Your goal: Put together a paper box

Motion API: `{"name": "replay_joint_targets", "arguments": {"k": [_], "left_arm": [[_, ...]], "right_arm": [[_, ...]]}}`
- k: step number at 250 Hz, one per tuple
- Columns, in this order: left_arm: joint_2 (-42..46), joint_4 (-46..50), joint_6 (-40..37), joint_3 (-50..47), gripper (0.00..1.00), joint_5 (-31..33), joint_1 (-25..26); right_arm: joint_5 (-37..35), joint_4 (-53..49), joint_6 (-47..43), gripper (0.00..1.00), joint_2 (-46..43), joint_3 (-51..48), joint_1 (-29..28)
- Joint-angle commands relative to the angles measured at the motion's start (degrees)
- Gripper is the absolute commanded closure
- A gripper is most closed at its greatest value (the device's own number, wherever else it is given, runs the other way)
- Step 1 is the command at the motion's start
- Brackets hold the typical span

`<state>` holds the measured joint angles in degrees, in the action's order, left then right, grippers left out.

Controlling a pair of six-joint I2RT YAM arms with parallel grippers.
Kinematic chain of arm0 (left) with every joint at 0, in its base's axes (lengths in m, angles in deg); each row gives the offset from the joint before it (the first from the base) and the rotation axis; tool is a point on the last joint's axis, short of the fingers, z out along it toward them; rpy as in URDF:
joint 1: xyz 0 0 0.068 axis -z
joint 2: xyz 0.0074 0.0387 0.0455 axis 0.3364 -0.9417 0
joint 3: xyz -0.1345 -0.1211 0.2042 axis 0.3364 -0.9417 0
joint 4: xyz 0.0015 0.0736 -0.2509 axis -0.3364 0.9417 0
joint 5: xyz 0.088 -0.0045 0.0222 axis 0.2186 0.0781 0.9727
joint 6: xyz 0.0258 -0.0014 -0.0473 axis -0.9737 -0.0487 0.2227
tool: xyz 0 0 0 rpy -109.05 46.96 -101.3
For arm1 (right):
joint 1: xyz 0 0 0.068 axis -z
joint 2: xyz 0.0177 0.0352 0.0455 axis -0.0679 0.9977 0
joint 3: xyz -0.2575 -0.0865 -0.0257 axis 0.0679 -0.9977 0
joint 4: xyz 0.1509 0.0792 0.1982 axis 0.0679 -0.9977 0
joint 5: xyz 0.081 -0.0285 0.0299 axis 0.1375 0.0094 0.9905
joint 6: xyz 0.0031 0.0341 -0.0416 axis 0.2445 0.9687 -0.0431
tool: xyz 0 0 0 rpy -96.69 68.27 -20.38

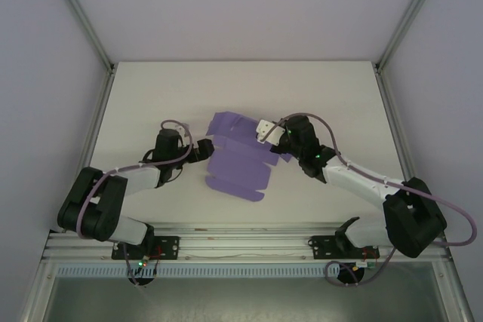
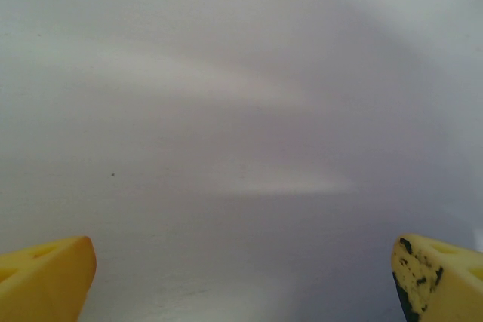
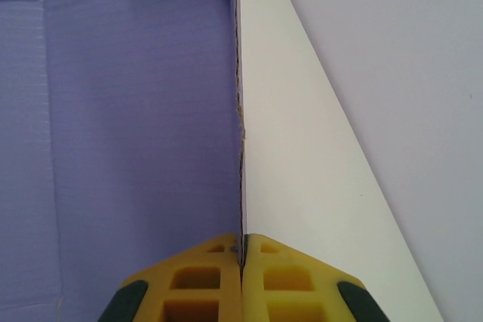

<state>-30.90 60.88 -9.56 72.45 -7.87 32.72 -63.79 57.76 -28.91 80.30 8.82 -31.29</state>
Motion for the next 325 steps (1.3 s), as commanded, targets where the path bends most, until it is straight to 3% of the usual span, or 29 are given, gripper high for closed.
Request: {"name": "replay_joint_targets", "arguments": {"k": [1,100,154,171,203,251,276,325], "left_arm": [[2.14,-5.32,-0.61,-1.03,0.0,-2.4,-0.18],[0.37,-12.3,-2.12,-0.03,0.02,-14.87,1.37],[0.03,-10.71,-3.79,0.96,0.05,-15.21,3.42],[1.94,-7.0,-4.1,0.99,0.06,-11.63,3.42],[9.09,3.64,-5.54,-0.55,0.03,2.75,3.38],[18.6,4.09,-6.66,-4.83,0.01,2.36,3.05],[22.31,3.33,-9.27,-6.03,0.08,-0.59,3.03],[18.76,3.02,-15.02,-3.5,0.36,-11.13,3.13]], "right_arm": [[0.72,-0.85,1.52,1.0,0.25,1.96,-0.03],[2.36,-3.03,6.73,1.0,1.18,4.57,0.06],[4.43,-6.9,7.5,1.0,1.74,6.11,0.12],[3.34,-8.37,7.43,1.0,2.0,6.63,0.5],[2.61,-10.38,6.94,1.0,2.36,7.23,1.32],[5.6,-12.85,6.97,1.0,2.43,8.15,1.37],[6.02,-14.39,7.38,1.0,2.69,8.94,1.4],[8.67,-17.23,8.88,1.0,3.23,10.69,1.53]]}}
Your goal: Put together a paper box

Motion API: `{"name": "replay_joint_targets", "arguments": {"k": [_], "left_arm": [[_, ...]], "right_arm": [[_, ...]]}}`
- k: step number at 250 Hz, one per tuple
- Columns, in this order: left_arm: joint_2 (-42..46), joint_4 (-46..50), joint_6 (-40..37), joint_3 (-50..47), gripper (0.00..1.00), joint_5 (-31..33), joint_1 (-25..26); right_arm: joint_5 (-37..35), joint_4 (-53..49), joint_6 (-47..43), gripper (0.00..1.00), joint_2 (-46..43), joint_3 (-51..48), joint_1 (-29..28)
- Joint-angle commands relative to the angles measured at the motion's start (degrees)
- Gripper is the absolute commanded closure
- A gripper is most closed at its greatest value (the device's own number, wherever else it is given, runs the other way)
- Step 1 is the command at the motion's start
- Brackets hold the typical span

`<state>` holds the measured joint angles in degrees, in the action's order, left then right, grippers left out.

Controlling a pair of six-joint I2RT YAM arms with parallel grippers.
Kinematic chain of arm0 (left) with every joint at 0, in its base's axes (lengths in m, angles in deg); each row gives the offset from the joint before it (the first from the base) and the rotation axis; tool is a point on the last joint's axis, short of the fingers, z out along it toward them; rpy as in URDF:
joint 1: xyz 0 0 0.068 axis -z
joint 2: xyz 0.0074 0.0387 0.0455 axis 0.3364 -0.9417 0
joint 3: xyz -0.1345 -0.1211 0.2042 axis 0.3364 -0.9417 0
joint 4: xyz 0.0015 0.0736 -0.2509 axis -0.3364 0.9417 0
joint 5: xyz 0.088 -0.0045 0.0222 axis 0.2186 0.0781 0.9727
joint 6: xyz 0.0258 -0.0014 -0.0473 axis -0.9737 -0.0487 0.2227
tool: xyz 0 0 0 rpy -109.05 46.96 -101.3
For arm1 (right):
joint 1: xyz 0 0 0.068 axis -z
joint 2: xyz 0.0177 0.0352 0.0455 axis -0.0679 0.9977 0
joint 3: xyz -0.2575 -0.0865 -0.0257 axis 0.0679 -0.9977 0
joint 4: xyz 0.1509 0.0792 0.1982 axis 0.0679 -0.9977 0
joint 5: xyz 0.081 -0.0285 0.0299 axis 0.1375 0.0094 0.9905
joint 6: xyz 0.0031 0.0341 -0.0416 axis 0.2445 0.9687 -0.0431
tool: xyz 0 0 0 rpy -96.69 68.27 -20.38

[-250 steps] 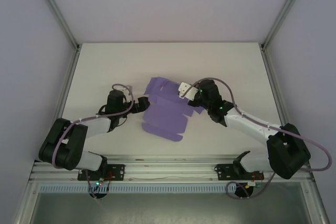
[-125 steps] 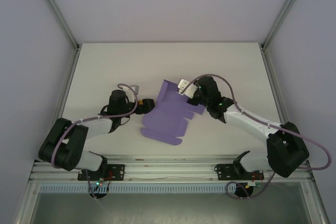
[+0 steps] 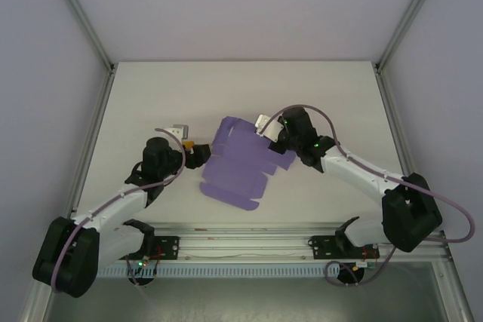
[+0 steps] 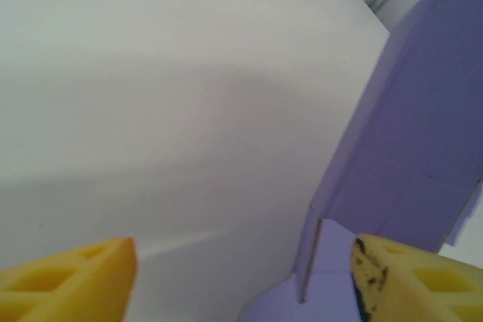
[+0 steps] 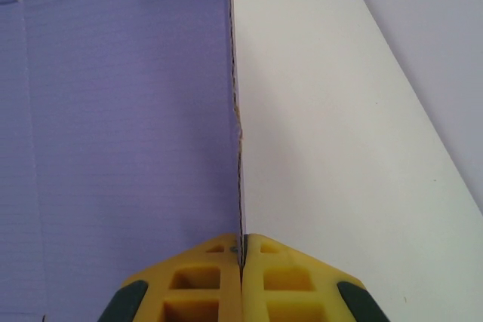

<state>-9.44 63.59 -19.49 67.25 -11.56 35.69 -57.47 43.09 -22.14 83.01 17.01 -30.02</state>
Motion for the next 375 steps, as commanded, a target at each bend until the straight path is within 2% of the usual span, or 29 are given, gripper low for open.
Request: {"name": "replay_joint_targets", "arguments": {"k": [1,30,46,68,88,119,139,146,200,237,268,297,338,375], "left_arm": [[-2.86,0.36,-5.14,1.75,0.36,-7.55,0.19],[-7.76,0.2,-5.28,3.68,0.47,-8.68,0.29],[-9.84,-2.08,-4.83,3.74,0.5,-9.14,0.38],[-11.7,-5.87,-3.81,3.47,0.65,-8.7,0.46],[-12.28,-9.03,-2.97,2.71,0.79,-7.1,0.48],[-12.0,-9.82,-4.0,1.99,0.92,-5.2,0.99],[-11.62,-9.22,-6.03,1.7,0.95,-4.03,2.2],[-11.49,-9.03,-6.6,1.84,1.0,-3.3,2.78],[-11.19,-9.12,-9.5,2.75,1.0,1.83,6.49],[-12.24,-5.18,-15.05,4.87,1.0,16.54,15.49],[-16.5,-5.15,-16.89,6.86,1.0,20.39,19.51],[-22.58,-0.36,-18.31,12.41,1.0,27.58,24.0],[-28.4,1.12,-18.11,15.23,1.0,26.46,26.6],[-29.22,5.85,-18.06,15.77,1.0,28.95,30.32]], "right_arm": [[2.33,-2.61,2.16,1.0,0.61,2.48,0.25],[2.76,-4.52,3.64,1.0,1.45,3.76,0.63],[3.7,-5.26,4.54,1.0,2.06,4.52,1.19],[4.95,-6.44,4.85,1.0,2.86,5.1,1.9],[5.21,-7.26,5.24,1.0,3.39,5.65,2.37],[5.27,-8.23,7.75,1.0,4.55,6.95,3.72],[5.58,-8.26,7.86,1.0,4.7,6.95,3.93],[5.85,-8.56,7.93,1.0,4.91,7.08,3.96],[8.3,-12.46,8.7,1.0,6.95,9.25,4.12],[9.16,-19.47,9.97,1.0,9.93,13.69,4.35],[9.23,-20.38,10.94,1.0,11.23,14.46,4.29],[9.08,-21.94,12.88,1.0,12.41,16.14,4.38],[10.46,-26.73,15.27,1.0,14.11,19.63,4.52],[10.9,-30.22,17.92,1.0,15.56,22.33,5.75]]}}
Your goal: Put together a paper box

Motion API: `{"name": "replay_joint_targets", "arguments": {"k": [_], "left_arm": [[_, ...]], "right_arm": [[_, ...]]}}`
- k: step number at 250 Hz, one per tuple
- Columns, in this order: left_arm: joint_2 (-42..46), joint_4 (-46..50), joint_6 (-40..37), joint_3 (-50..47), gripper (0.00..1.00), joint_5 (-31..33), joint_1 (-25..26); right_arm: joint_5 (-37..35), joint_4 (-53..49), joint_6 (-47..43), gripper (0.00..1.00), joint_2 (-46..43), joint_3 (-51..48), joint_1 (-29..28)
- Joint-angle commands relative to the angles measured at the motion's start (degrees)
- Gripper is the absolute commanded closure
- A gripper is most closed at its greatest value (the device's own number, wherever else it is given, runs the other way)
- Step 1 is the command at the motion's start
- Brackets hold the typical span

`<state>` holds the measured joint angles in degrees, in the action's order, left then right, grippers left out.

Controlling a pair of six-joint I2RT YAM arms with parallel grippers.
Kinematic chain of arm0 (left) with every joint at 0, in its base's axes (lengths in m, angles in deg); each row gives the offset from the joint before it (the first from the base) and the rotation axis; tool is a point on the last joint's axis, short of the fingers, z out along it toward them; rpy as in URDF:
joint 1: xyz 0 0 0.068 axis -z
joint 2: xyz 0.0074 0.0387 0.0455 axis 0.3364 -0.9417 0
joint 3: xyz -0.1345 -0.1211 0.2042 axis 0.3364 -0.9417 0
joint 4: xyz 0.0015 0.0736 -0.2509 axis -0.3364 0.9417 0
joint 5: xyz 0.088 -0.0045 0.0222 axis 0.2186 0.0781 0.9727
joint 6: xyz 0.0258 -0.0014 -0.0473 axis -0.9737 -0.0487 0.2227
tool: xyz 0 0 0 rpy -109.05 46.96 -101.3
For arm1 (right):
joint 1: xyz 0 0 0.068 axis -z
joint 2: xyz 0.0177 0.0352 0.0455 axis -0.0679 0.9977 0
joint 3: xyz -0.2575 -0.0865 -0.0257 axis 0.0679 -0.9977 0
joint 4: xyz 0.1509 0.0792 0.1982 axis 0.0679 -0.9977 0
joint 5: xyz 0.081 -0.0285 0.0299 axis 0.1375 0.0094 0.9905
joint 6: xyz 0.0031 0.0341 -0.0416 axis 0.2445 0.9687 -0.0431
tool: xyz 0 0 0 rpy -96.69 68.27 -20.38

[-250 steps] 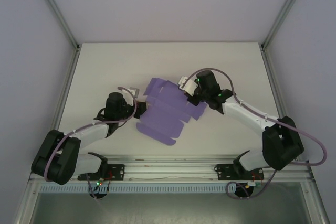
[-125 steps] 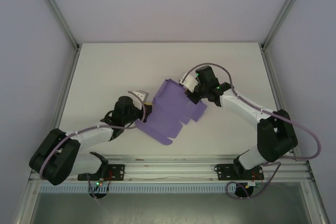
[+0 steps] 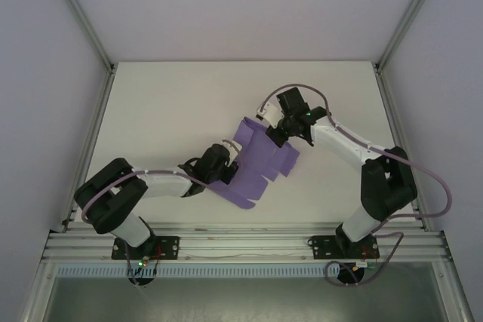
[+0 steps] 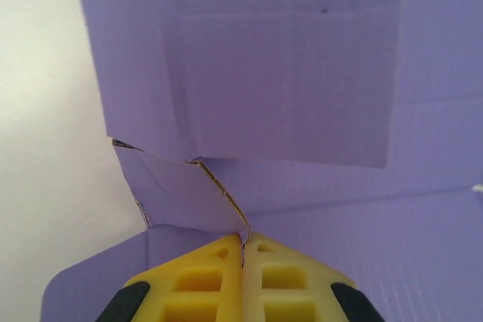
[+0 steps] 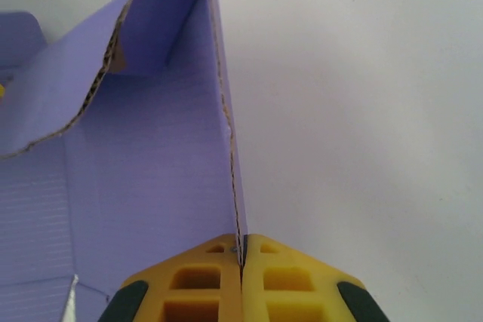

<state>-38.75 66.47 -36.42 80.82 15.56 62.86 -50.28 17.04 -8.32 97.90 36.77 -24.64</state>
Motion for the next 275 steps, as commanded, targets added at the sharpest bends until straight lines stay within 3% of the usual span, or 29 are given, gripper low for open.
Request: {"name": "replay_joint_targets", "arguments": {"k": [1,9,24,41,58,74,96,110,135,192,212,229,239,275], "left_arm": [[0.15,3.1,-1.06,2.15,1.0,1.67,3.22],[0.65,3.64,-0.8,2.12,0.99,1.01,3.62],[2.25,3.07,1.28,1.46,0.86,1.58,3.73],[5.1,3.05,3.91,0.69,0.6,6.64,3.75],[9.08,3.84,6.93,0.28,0.52,11.66,3.58],[12.9,5.63,9.4,0.25,0.22,15.59,3.29],[16.84,9.73,12.17,1.23,0.0,19.83,1.54],[18.18,12.0,14.73,2.13,0.0,19.67,-1.29],[17.85,14.66,16.63,3.61,0.01,13.55,-6.92],[12.83,13.56,13.37,3.67,0.02,6.47,-7.56],[10.64,11.77,15.89,2.86,0.03,12.78,-8.29],[7.58,16.88,22.22,5.72,0.19,18.34,-12.15],[5.61,19.07,24.8,7.59,0.23,18.47,-14.77],[-1.77,17.52,22.46,12.31,0.19,12.55,-16.88]], "right_arm": [[3.68,-4.1,4.12,1.0,0.67,2.53,0.43],[3.22,-3.5,4.25,1.0,0.51,2.19,0.55],[2.77,-2.49,2.62,1.0,-0.14,1.08,0.63],[2.79,-2.22,0.32,1.0,-1.11,-0.28,0.52],[1.77,-1.97,-0.52,1.0,-1.78,-1.41,0.56],[0.98,-3.49,-2.57,1.0,-1.81,-1.36,0.62],[1.92,-2.9,-6.58,1.0,-2.94,-3.27,0.47],[2.84,-1.72,-7.42,1.0,-3.99,-4.42,0.45],[4.58,-1.63,-7.88,1.0,-4.95,-4.67,0.49],[4.86,-1.94,-8.11,1.0,-5.75,-4.9,0.46],[6.37,-3.18,-9.86,1.0,-6.33,-5.03,0.5],[7.75,-3.39,-11.42,1.0,-7.18,-5.84,0.49],[8.08,-3.51,-12.0,1.0,-7.36,-5.95,0.48],[8.9,-3.74,-13.01,1.0,-7.01,-6.0,0.49]]}}
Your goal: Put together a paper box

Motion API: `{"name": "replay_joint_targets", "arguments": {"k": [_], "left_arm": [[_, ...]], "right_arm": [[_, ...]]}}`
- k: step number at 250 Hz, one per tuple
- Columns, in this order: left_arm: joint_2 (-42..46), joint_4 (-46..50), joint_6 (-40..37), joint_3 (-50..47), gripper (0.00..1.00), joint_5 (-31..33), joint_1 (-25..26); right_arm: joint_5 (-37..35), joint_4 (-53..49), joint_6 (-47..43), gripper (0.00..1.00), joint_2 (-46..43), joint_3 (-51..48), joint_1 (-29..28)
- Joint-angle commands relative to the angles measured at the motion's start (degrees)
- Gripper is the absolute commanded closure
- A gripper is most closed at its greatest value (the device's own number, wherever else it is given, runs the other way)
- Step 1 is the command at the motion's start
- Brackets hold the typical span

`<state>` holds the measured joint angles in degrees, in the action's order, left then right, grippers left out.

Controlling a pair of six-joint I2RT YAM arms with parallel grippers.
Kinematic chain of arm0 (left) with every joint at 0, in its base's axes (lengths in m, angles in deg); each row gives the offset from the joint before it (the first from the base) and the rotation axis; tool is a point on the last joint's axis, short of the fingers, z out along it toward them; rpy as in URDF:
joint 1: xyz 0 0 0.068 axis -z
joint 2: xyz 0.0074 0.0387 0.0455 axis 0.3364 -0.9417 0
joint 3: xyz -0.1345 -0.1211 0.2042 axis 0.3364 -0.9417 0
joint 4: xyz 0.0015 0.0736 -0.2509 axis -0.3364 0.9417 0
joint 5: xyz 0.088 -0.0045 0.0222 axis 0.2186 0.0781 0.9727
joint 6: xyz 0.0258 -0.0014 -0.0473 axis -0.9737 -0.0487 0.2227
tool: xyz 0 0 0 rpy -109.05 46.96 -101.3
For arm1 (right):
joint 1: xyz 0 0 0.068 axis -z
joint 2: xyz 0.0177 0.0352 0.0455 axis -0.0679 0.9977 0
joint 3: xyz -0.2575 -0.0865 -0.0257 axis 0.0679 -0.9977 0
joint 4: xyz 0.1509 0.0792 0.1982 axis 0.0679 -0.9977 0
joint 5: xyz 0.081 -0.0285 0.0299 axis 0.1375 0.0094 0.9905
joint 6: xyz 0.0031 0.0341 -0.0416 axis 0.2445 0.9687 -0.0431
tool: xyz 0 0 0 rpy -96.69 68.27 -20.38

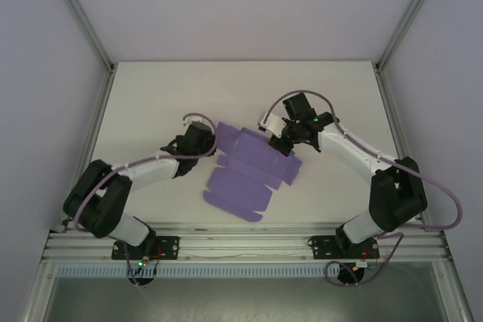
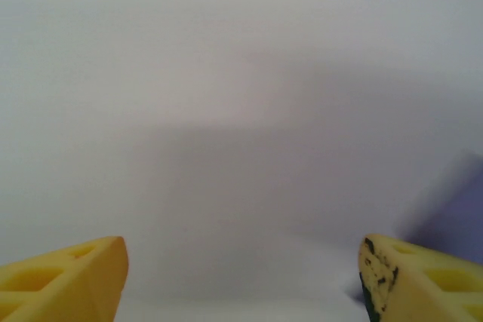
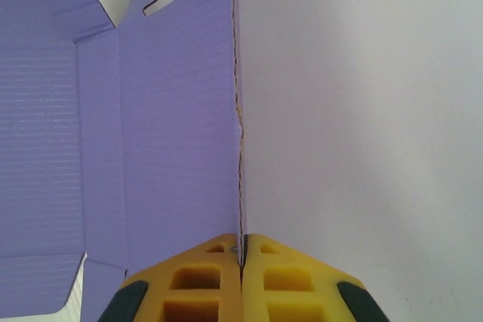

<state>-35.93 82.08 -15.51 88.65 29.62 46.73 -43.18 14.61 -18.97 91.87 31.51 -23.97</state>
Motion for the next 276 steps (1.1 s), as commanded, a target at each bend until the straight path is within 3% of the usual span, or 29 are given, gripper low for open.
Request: {"name": "replay_joint_targets", "arguments": {"k": [1,41,78,113,178,199,235,276], "left_arm": [[-4.75,1.98,1.46,4.66,0.19,-1.84,-0.77],[-5.31,-1.09,-1.2,4.19,0.21,-11.0,-0.52],[1.86,-2.47,-0.95,-1.34,0.18,-12.9,-0.46],[7.89,-0.77,-0.97,-6.24,0.08,-15.22,-0.09],[8.0,1.13,1.57,-7.25,0.06,-10.1,0.02],[6.82,-1.9,0.26,-6.95,0.06,-14.4,0.17],[4.77,-8.34,-4.37,-7.13,0.06,-27.17,2.03],[3.18,-9.94,-6.13,-6.34,0.06,-29.32,5.35]], "right_arm": [[1.76,-1.28,-2.27,1.0,-1.0,-0.75,-0.23],[-0.95,0.34,0.46,1.0,-0.84,-0.75,-0.19],[-3.67,4.19,3.31,1.0,-1.2,-1.63,-0.21],[-4.99,7.58,4.76,1.0,-2.32,-2.61,-0.18],[-2.57,8.68,4.48,1.0,-3.75,-3.68,-0.24],[-2.62,8.98,4.5,1.0,-3.92,-3.84,-0.18],[-2.78,10.06,5.38,1.0,-3.62,-4.03,-0.21],[-3.19,10.6,5.6,1.0,-3.05,-4.28,-0.2]]}}
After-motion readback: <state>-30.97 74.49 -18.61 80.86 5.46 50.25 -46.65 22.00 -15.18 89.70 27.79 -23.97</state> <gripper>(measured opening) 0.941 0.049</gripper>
